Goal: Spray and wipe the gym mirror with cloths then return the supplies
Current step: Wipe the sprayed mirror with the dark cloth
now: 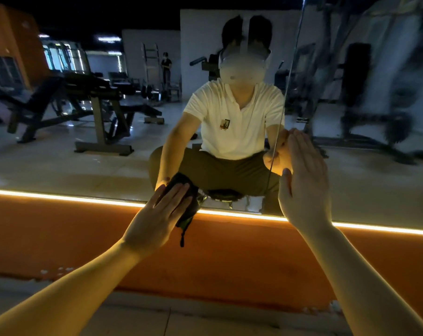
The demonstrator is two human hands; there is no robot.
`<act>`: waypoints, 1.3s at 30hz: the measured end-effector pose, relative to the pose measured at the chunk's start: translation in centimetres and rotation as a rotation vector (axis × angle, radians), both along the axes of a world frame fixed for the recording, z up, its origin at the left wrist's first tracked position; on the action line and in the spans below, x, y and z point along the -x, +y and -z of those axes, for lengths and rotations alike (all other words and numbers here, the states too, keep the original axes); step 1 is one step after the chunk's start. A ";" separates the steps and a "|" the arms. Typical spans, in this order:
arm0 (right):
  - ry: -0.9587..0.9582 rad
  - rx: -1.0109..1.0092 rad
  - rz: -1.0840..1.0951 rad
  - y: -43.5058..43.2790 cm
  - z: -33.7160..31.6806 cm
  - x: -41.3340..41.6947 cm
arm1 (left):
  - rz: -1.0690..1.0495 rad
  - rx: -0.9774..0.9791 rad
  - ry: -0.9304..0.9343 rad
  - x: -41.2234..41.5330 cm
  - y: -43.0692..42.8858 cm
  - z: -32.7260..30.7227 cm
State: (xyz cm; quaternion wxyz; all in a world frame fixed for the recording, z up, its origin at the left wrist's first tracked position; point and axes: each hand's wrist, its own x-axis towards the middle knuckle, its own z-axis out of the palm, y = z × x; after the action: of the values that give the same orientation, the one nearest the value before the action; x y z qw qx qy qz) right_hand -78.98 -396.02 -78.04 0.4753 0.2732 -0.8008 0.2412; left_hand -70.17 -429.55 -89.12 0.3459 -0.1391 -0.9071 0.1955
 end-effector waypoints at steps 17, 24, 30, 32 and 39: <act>-0.057 -0.063 0.066 3.6 0.2 0.3 | 0.286 0.048 0.070 6.6 12.5 -1.0; -0.035 -0.072 0.047 4.1 0.0 0.6 | 0.309 0.110 0.151 8.9 15.1 0.4; -0.028 -0.090 0.033 4.5 0.0 0.9 | 0.310 0.263 0.028 9.8 16.6 0.9; -0.022 -0.064 0.016 4.8 -0.3 1.1 | 0.315 0.200 0.054 9.4 16.7 -1.6; 0.093 0.109 0.020 6.2 -1.3 2.4 | 0.221 -0.104 0.354 9.9 16.7 -12.8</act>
State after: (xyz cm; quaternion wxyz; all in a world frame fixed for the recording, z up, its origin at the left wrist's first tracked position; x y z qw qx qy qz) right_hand -81.41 -389.85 -76.75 0.5285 0.2498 -0.7663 0.2665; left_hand -80.07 -412.81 -76.33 0.5257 -0.1832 -0.8204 0.1305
